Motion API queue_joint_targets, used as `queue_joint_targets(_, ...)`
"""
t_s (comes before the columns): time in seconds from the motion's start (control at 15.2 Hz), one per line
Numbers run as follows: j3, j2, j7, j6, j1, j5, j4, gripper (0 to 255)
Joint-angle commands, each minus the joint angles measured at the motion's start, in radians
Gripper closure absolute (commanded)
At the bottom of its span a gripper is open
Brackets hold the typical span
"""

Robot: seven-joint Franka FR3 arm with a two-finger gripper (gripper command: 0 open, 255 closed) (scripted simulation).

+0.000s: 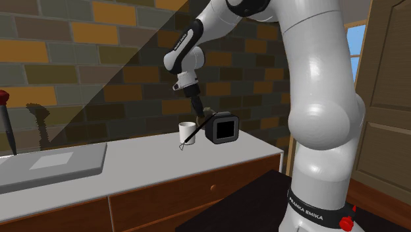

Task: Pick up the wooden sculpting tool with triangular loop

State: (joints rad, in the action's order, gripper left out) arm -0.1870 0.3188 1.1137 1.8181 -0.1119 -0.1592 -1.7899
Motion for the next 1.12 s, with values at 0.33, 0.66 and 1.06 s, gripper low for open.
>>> queue_joint_targets(0.33,0.01,0.084,0.035,0.055,0.004,-0.004,0.008,0)
queue_joint_targets(0.66,0.01,0.099,0.032,0.083,0.006,-0.004,-0.006,255)
queue_joint_targets(1.06,0.01,0.095,0.032,0.083,0.006,-0.004,-0.01,255)
